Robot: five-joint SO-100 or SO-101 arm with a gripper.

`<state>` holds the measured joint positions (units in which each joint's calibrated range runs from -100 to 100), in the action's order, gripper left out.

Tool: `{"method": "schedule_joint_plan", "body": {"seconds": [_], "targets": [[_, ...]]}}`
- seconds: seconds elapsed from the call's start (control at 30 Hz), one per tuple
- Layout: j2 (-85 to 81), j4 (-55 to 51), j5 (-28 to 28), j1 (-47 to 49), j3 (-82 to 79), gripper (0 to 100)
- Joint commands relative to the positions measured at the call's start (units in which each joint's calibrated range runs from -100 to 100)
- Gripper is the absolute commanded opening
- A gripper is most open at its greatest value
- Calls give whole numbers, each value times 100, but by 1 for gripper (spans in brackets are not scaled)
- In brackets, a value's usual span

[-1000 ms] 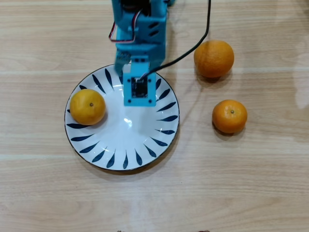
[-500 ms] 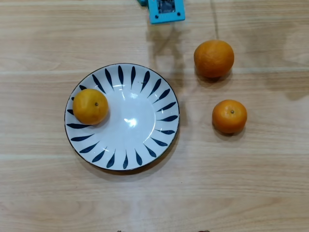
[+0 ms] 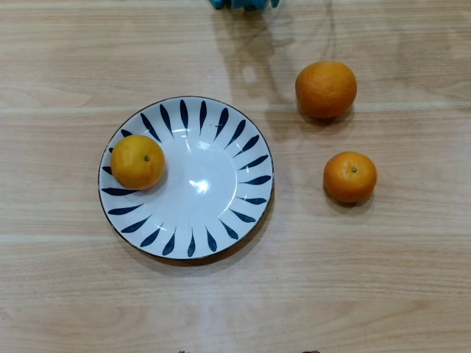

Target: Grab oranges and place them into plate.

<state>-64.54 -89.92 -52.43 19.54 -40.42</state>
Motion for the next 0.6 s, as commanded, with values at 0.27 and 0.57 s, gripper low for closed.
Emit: {"method": "schedule_joint_plan", "body": {"seconds": [0.27,0.57], "targets": [[3520,178,-37,1417,2525,7],[5591,-105,-455,1908,4879,14]]}}
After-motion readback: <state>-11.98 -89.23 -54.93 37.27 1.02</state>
